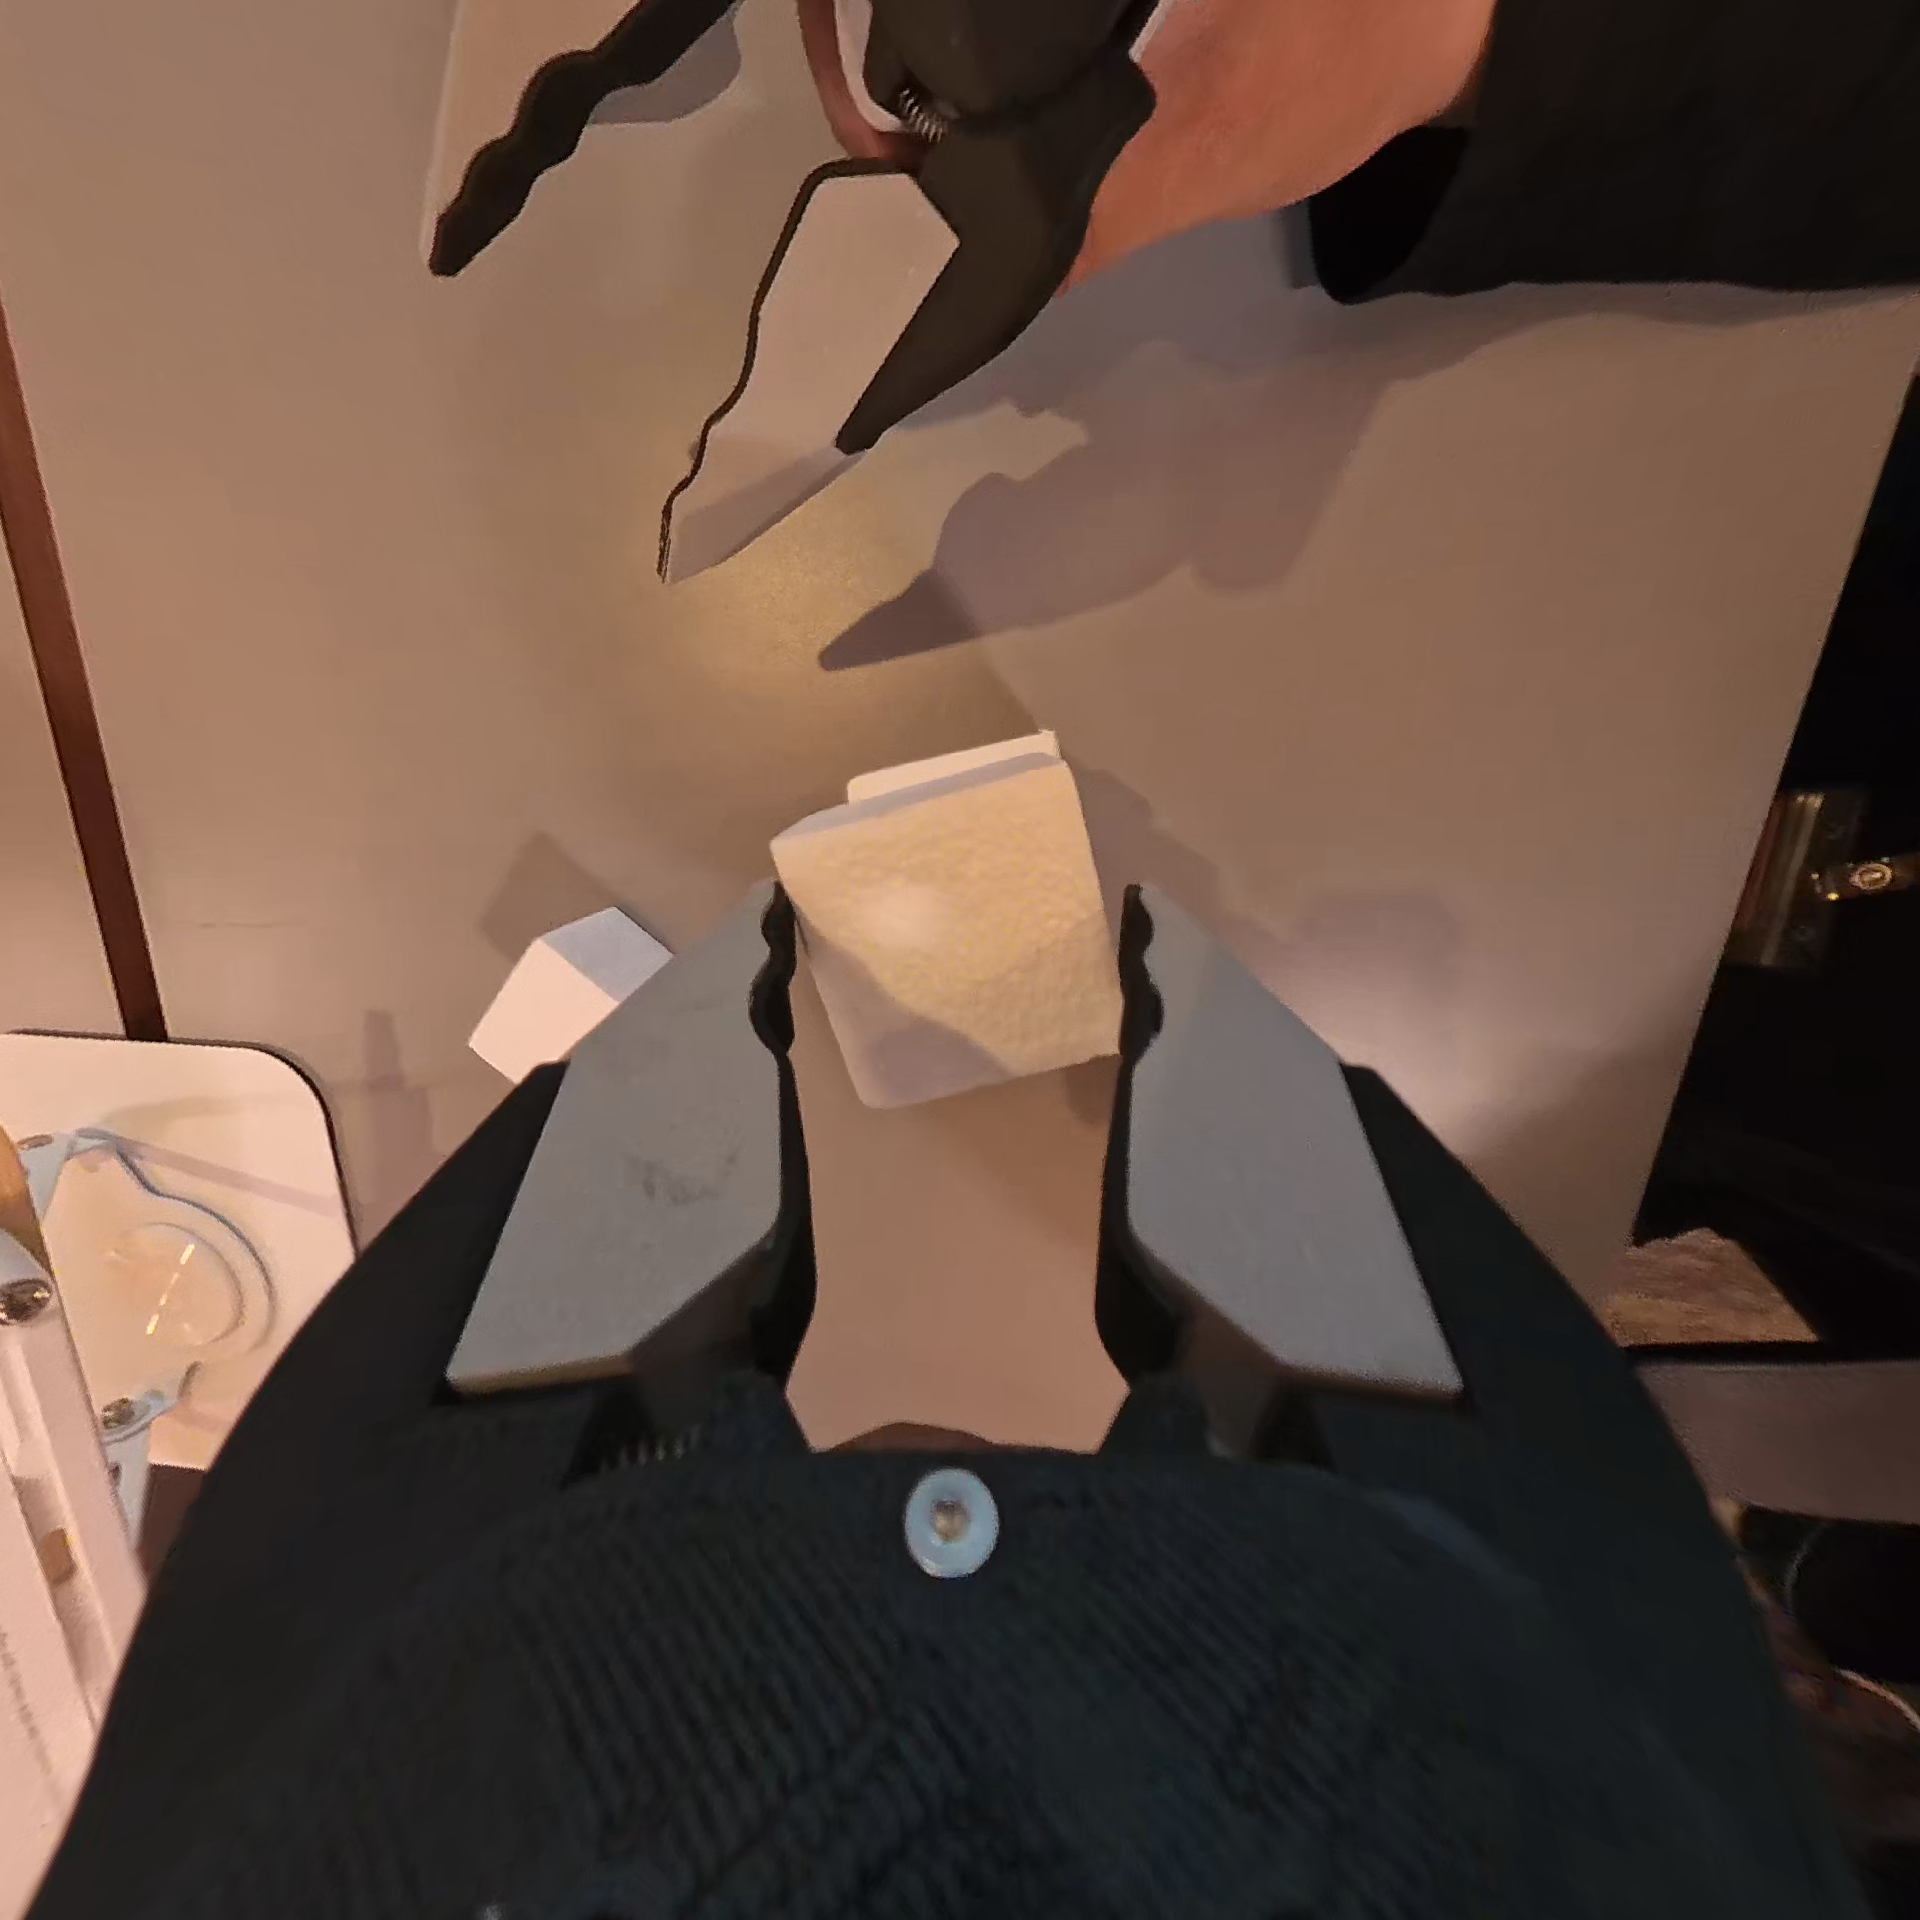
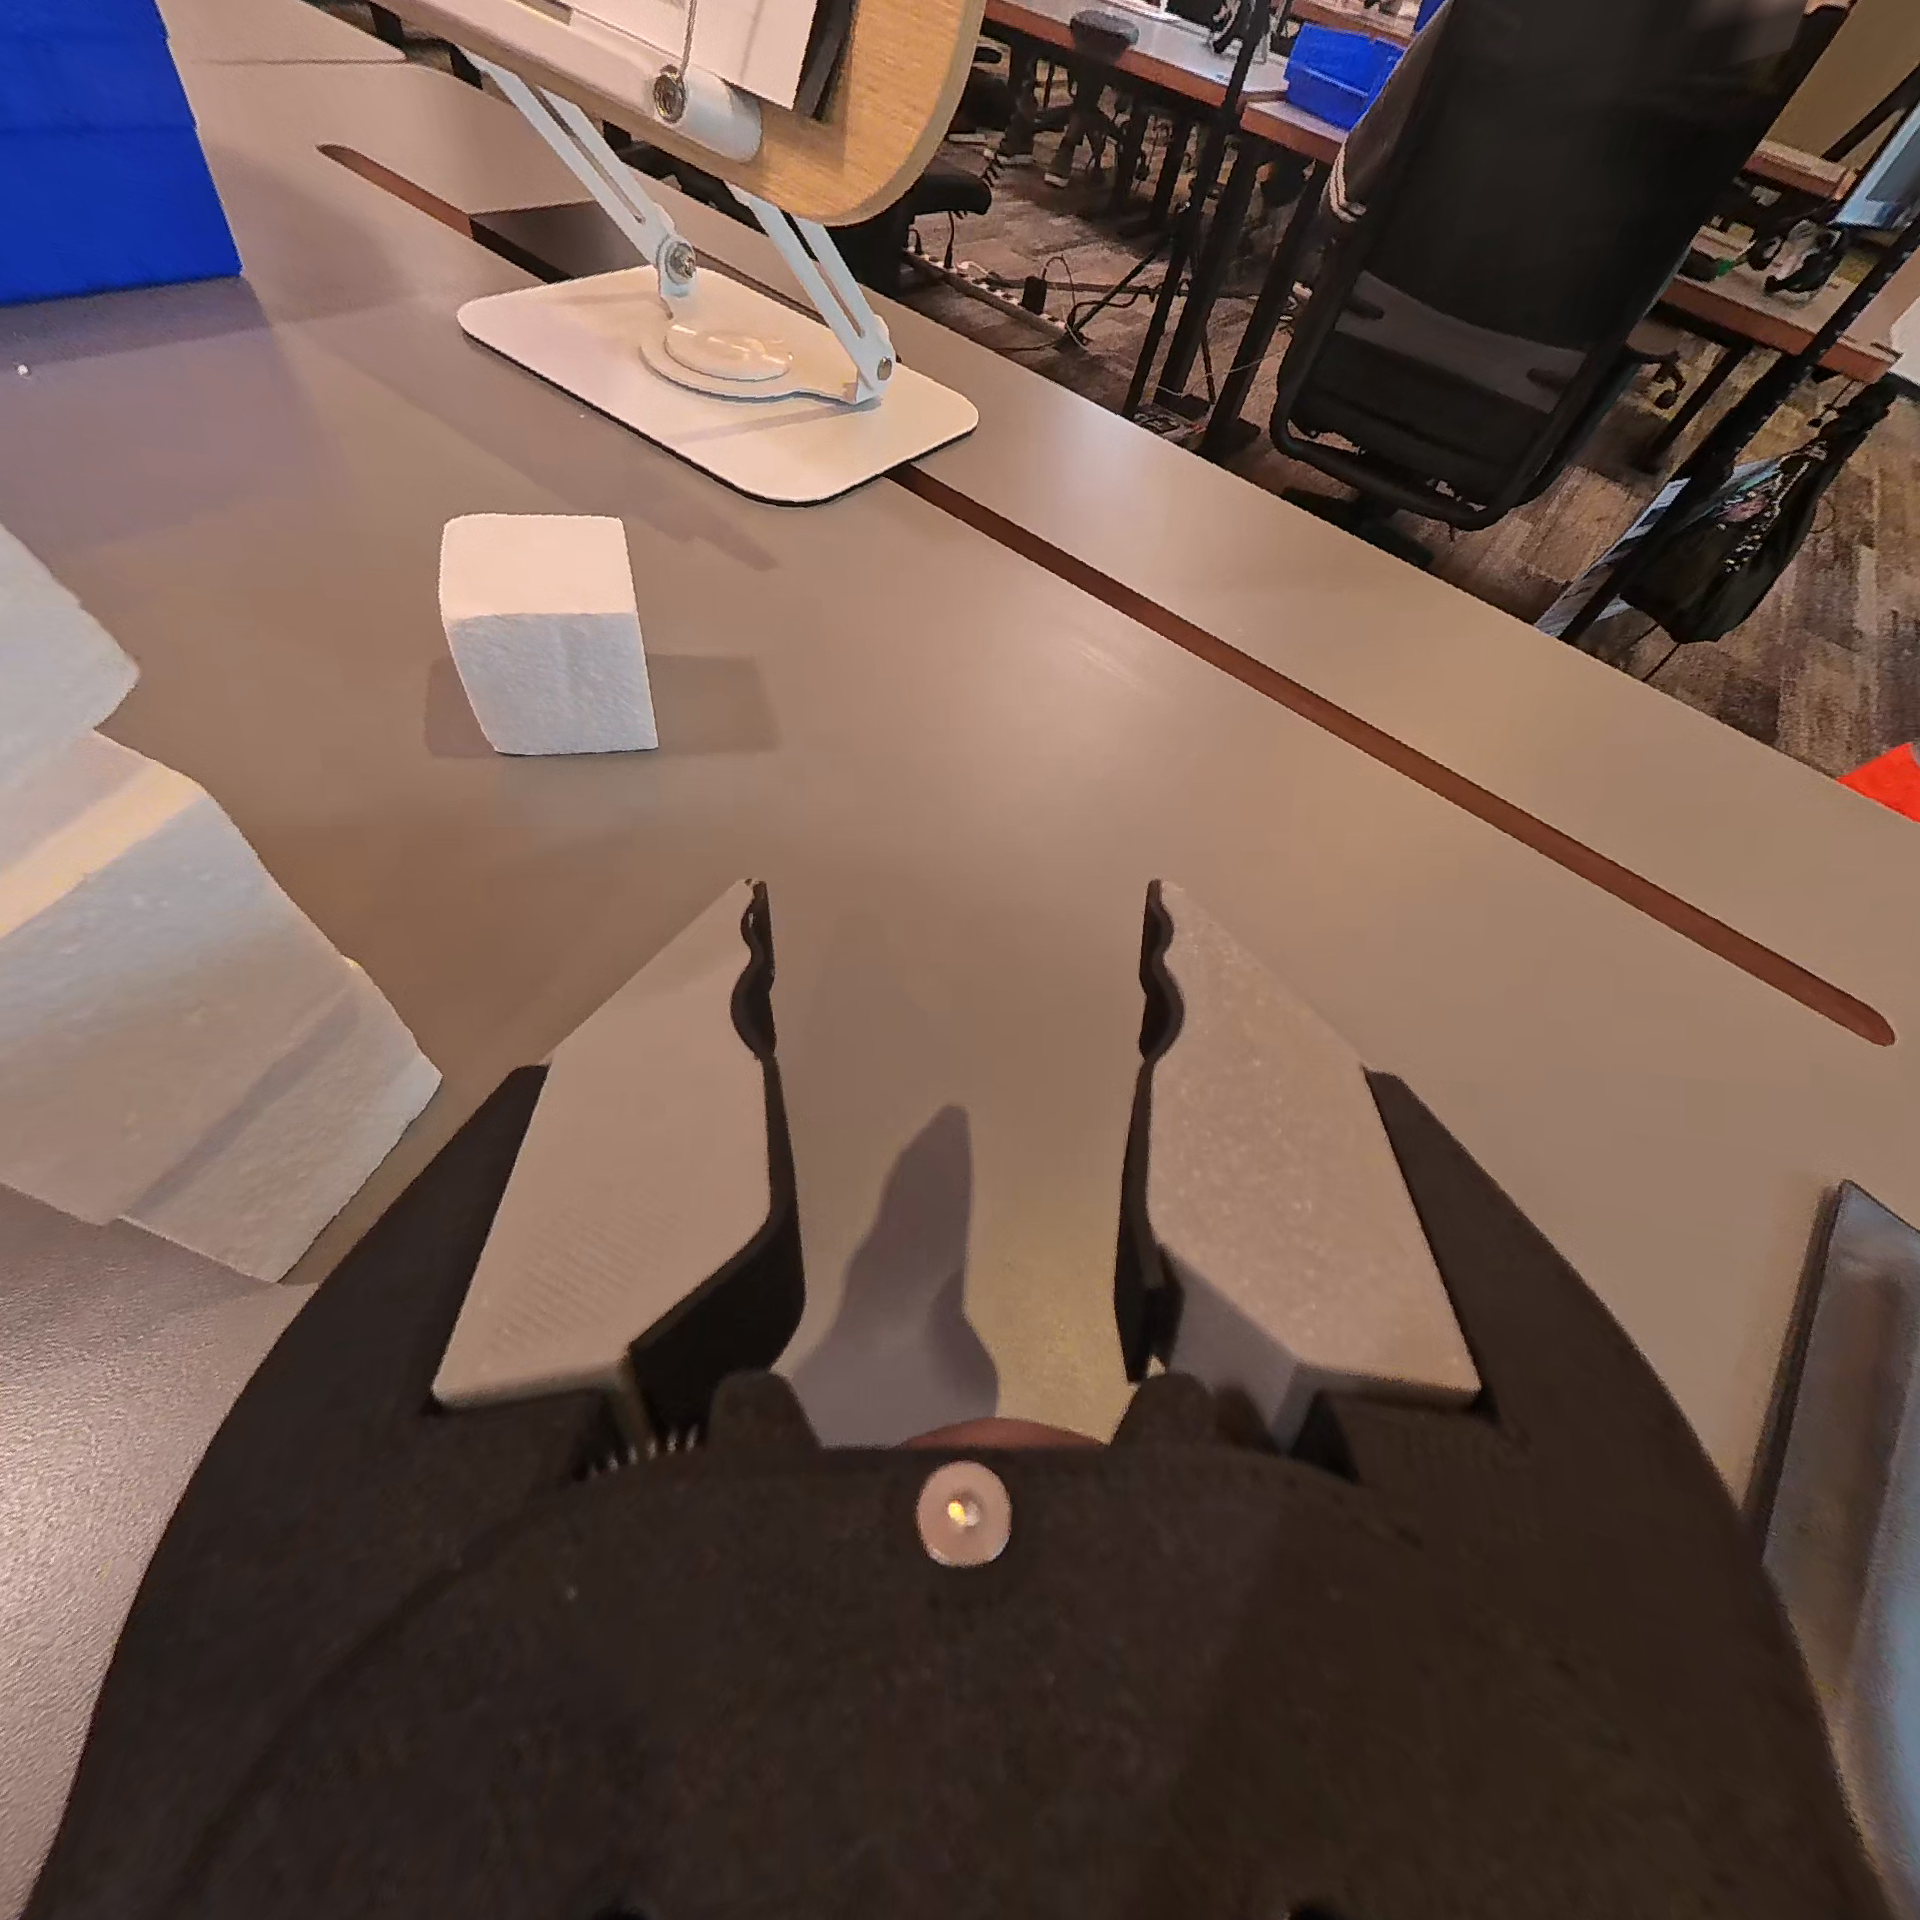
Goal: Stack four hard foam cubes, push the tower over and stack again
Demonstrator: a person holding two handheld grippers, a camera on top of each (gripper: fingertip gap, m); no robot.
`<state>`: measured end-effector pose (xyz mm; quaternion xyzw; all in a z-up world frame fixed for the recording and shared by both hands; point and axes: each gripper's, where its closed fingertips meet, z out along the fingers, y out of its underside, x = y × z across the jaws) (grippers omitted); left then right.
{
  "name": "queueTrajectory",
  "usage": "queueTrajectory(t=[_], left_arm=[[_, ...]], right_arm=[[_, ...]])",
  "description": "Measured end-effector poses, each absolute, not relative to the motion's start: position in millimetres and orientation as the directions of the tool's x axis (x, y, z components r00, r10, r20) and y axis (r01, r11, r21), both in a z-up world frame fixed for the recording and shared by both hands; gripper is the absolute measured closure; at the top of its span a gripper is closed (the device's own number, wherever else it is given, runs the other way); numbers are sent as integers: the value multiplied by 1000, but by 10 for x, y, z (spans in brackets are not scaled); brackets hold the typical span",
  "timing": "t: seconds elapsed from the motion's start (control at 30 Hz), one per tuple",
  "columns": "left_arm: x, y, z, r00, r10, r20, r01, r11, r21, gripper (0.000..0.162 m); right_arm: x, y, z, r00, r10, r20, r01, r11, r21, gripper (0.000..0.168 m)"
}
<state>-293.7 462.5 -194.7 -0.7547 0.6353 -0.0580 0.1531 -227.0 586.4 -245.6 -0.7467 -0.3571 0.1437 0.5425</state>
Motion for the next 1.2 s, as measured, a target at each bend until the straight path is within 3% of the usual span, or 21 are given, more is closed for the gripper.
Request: queueTrajectory(t=[0.2, 0.77, 1.07, 1.2], left_arm=[[-2874, 4589, -1913, 112, -991, -68, -945, -85, -316, 101], [-2888, 4642, -2027, 130, -990, -61, -947, -106, -303, 100], [-2894, 4778, -1874, 221, -972, -77, -905, -174, -389, 63], [-3008, 4951, -1548, 343, -933, -110, -807, -233, -542, 62]], right_arm=[[-2258, 5870, -2456, 706, 687, 170, 375, -159, -913, 99], [-2276, 5852, -2418, 704, 690, 170, 367, -149, -918, 99], [-2262, 5855, -2394, 708, 685, 171, 362, -145, -921, 100], [-2231, 5866, -2349, 718, 677, 160, 341, -142, -929, 100]])
